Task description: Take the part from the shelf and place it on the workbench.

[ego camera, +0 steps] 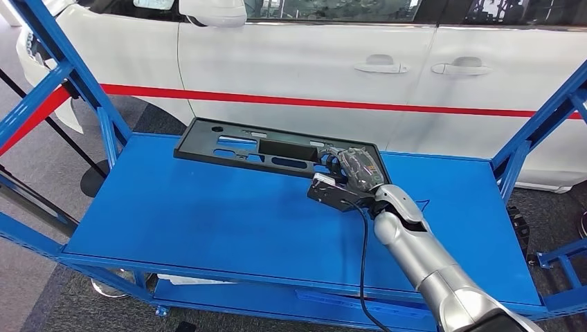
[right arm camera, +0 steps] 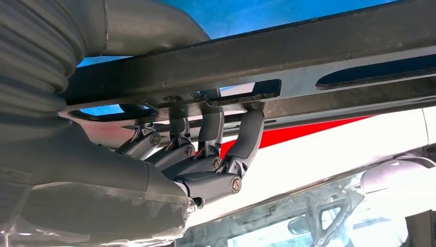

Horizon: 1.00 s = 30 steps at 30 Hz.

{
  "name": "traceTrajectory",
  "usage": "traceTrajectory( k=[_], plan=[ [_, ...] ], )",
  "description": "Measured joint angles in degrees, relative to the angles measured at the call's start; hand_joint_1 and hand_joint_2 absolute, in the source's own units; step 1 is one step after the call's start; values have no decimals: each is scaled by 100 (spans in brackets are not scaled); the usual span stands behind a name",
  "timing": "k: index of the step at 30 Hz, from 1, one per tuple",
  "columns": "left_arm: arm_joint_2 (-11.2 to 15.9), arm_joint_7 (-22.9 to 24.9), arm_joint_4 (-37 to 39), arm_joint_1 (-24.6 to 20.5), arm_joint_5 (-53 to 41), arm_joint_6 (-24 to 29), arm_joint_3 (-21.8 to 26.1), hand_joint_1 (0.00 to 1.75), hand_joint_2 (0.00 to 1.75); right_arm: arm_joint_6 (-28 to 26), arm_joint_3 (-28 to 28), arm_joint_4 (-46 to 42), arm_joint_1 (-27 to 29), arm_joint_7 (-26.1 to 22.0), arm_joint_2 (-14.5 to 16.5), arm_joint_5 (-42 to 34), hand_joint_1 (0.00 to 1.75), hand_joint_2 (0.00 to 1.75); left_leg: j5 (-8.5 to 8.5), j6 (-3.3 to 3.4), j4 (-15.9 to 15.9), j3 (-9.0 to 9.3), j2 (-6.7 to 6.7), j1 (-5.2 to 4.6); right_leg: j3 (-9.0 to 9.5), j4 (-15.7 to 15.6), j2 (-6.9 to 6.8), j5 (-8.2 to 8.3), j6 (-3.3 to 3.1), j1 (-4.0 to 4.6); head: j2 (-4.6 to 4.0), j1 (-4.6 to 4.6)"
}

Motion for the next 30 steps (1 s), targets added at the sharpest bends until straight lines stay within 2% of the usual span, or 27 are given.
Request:
traceTrajectory(
  k=[3, 6, 10, 14, 22, 30],
  plan=[
    [-2, -259, 0, -8, 25, -34, 2, 0, 0, -28, 27, 13, 4, 9, -8, 2, 175, 175, 0, 0, 0, 1, 0, 0, -1, 0, 0, 0, 0, 0, 0, 0],
    [-3, -484, 0, -19, 156, -295, 45, 0, 0, -44, 53, 31, 11, 18, -25, 2, 175, 175, 0, 0, 1, 2, 0, 0, -2, 0, 0, 0, 0, 0, 0, 0],
    [-3, -567, 0, -47, 225, -480, 115, 0, 0, -56, 82, 59, 35, 50, -43, 21, 175, 175, 0, 0, 1, 2, 0, 0, -3, 0, 0, 0, 0, 0, 0, 0],
    [-2, -478, 0, -78, 201, -510, 132, 0, 175, -57, 115, 81, 55, 79, -55, 51, 175, 175, 0, 0, 1, 1, 0, 0, -3, 0, 0, 0, 0, 0, 0, 0],
    [6, -170, 0, -84, 57, -530, 128, 0, 175, -63, 141, 113, 59, 69, -92, -7, 175, 175, 0, 0, 1, -3, 0, 0, -4, 0, 0, 0, 0, 0, 0, 0],
    [10, -140, 0, -87, -45, -608, 109, 0, 175, -244, 141, 81, 70, 121, -151, 19, 175, 175, 0, 0, 2, 1, 0, 0, -4, 0, 0, 0, 0, 0, 0, 0]
  ],
)
